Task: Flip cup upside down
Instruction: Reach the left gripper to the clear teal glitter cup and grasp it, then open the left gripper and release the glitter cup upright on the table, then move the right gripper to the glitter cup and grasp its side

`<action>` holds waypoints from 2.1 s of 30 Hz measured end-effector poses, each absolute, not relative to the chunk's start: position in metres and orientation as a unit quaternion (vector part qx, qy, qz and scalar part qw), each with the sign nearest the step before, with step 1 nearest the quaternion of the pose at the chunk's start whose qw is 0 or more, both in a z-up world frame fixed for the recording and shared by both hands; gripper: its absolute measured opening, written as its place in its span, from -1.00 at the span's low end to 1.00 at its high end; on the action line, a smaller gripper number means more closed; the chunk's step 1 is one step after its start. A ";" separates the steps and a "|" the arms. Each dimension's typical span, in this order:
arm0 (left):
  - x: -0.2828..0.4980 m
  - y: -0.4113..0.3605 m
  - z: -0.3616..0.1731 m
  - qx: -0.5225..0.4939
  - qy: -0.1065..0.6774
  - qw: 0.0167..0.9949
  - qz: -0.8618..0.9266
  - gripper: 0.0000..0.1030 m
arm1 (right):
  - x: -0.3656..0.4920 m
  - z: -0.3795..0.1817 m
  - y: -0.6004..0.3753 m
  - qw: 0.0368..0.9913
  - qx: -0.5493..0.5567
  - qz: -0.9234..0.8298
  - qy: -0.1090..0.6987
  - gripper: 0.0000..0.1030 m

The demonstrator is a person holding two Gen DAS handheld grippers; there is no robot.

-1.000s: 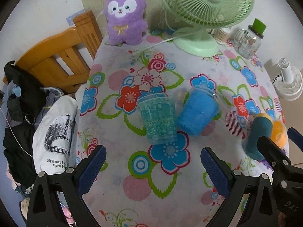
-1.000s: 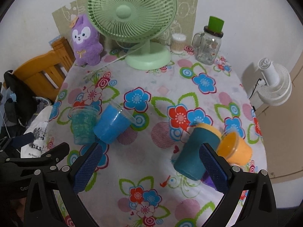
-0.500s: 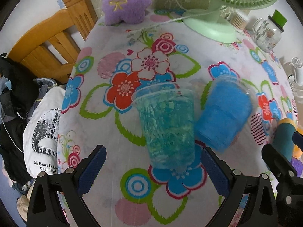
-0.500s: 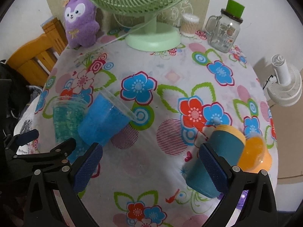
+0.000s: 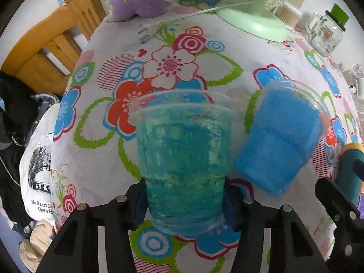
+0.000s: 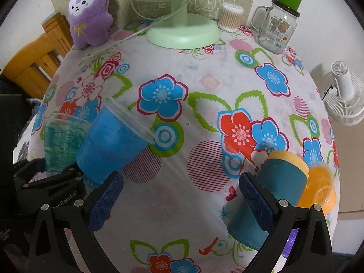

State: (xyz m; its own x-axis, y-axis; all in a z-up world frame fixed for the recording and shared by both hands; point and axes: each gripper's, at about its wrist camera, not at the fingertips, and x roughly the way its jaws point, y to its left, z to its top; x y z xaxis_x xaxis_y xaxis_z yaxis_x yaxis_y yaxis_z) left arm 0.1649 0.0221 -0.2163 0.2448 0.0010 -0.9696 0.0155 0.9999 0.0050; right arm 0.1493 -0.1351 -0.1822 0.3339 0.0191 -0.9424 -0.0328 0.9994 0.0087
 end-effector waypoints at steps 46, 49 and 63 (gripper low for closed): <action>0.017 -0.049 -0.200 -0.097 0.603 0.786 0.095 0.53 | 0.057 -0.175 -0.208 0.816 -0.049 0.151 0.555 0.99; 0.010 -0.050 -0.182 -0.087 0.600 0.789 0.097 0.60 | 0.055 -0.164 -0.212 0.819 -0.041 0.156 0.550 0.99; -0.002 -0.008 -0.111 -0.002 0.576 0.818 -0.008 0.73 | 0.002 -0.090 -0.176 0.884 -0.002 0.127 0.450 0.99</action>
